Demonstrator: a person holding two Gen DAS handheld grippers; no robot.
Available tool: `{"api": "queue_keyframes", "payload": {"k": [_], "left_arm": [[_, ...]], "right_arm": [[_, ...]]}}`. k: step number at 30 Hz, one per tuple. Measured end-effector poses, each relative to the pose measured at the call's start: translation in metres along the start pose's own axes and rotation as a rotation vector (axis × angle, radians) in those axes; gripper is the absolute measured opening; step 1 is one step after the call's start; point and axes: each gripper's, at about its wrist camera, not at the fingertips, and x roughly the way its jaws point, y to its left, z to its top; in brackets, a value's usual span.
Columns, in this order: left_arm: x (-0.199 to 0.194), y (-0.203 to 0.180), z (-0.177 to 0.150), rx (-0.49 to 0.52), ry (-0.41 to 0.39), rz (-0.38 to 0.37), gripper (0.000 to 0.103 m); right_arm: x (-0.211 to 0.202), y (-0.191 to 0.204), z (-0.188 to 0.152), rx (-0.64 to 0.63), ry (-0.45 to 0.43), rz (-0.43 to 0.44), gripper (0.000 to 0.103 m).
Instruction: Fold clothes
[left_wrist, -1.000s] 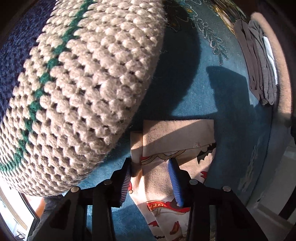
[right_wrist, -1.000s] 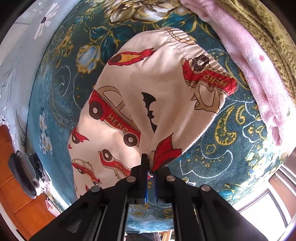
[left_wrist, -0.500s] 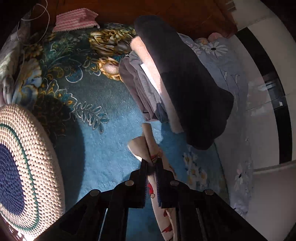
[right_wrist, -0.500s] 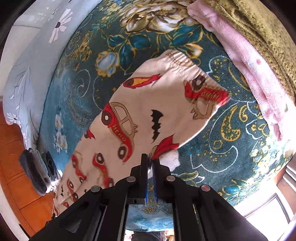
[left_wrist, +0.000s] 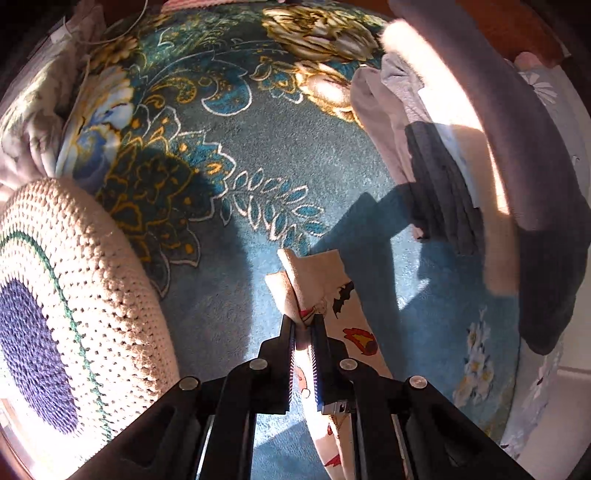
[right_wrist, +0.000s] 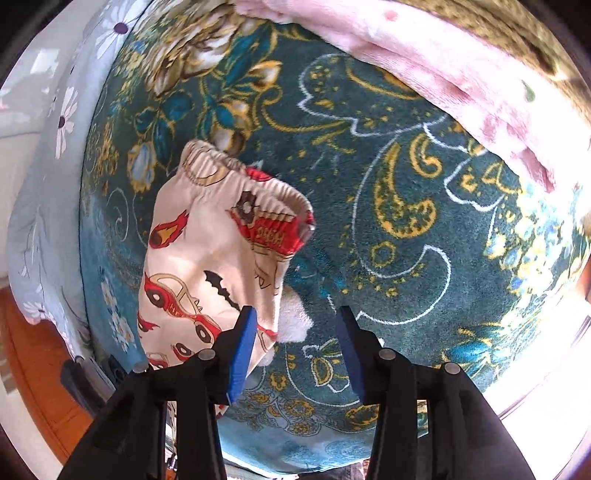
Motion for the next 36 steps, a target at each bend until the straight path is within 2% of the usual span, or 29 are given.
{"api": "queue_keyframes", "payload": {"k": [3, 7, 12, 15, 16, 18, 20, 22, 24, 27, 30, 33, 36], "left_arm": [[-0.026, -0.012, 0.01, 0.034, -0.045, 0.023, 0.009], [-0.038, -0.015, 0.017, 0.029, -0.028, 0.031, 0.009], [-0.057, -0.027, 0.006, 0.086, -0.029, 0.056, 0.009], [-0.065, -0.031, 0.002, 0.081, -0.026, 0.069, 0.009], [-0.067, -0.032, 0.001, 0.073, -0.029, 0.069, 0.009], [-0.072, -0.036, 0.001, 0.067, -0.041, 0.062, 0.009], [-0.077, -0.041, 0.0, 0.064, -0.055, 0.053, 0.009], [-0.086, -0.046, 0.001, 0.064, -0.072, 0.021, 0.009], [-0.093, -0.049, 0.002, 0.069, -0.084, 0.005, 0.009], [-0.088, -0.047, 0.004, 0.062, -0.08, 0.044, 0.009], [-0.079, -0.037, 0.0, 0.015, -0.059, 0.071, 0.009], [-0.074, -0.034, -0.007, 0.008, -0.046, 0.085, 0.009], [-0.075, -0.032, -0.008, 0.003, -0.046, 0.098, 0.009]], "right_arm": [[0.005, -0.007, 0.002, 0.036, -0.015, 0.015, 0.046], [0.017, -0.008, 0.008, 0.082, -0.022, 0.068, 0.046], [0.03, -0.006, 0.011, 0.099, -0.024, 0.082, 0.046], [0.035, -0.001, 0.014, 0.099, -0.022, 0.109, 0.043], [0.037, 0.001, 0.016, 0.098, -0.022, 0.116, 0.036], [0.039, 0.007, 0.019, 0.085, -0.023, 0.101, 0.009], [0.035, 0.018, 0.021, 0.039, -0.031, 0.089, 0.009], [0.016, 0.03, 0.021, -0.043, -0.079, 0.115, 0.008], [-0.004, 0.032, 0.023, -0.066, -0.122, 0.16, 0.008], [-0.009, 0.021, 0.027, -0.063, -0.113, 0.144, 0.009], [-0.005, -0.001, 0.033, -0.035, -0.032, 0.107, 0.009], [-0.005, 0.001, 0.028, -0.041, -0.038, 0.144, 0.009], [-0.011, 0.022, 0.029, -0.079, -0.033, 0.215, 0.009]]}}
